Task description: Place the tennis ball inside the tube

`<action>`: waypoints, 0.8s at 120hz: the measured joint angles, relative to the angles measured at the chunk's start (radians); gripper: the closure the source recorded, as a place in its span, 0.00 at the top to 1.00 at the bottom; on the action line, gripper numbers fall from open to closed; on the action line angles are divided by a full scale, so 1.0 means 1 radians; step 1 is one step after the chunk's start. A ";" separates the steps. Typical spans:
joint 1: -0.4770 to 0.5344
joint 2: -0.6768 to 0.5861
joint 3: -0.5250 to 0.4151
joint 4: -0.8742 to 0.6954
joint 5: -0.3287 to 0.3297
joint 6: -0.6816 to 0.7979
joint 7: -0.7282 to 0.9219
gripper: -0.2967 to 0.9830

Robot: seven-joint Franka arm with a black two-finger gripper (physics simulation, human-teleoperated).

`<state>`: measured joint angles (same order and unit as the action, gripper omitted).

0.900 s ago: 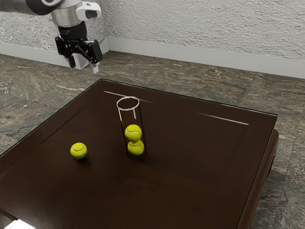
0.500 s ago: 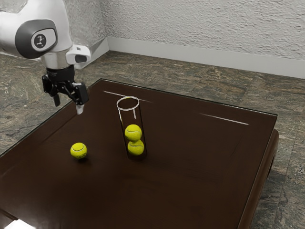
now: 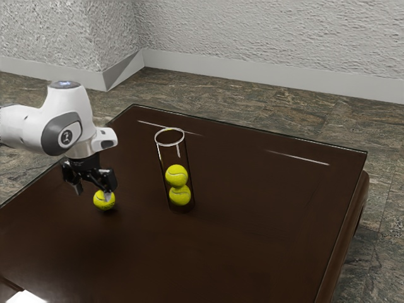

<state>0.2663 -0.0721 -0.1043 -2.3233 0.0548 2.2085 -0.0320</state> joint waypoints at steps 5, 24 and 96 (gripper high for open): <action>0.010 0.028 0.000 0.001 0.002 0.037 0.001 0.77; 0.047 0.128 -0.001 0.029 0.031 0.164 0.003 0.77; 0.099 0.363 0.001 0.174 0.053 0.279 0.007 0.77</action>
<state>0.3649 0.2913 -0.1033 -2.1498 0.1076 2.4880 -0.0251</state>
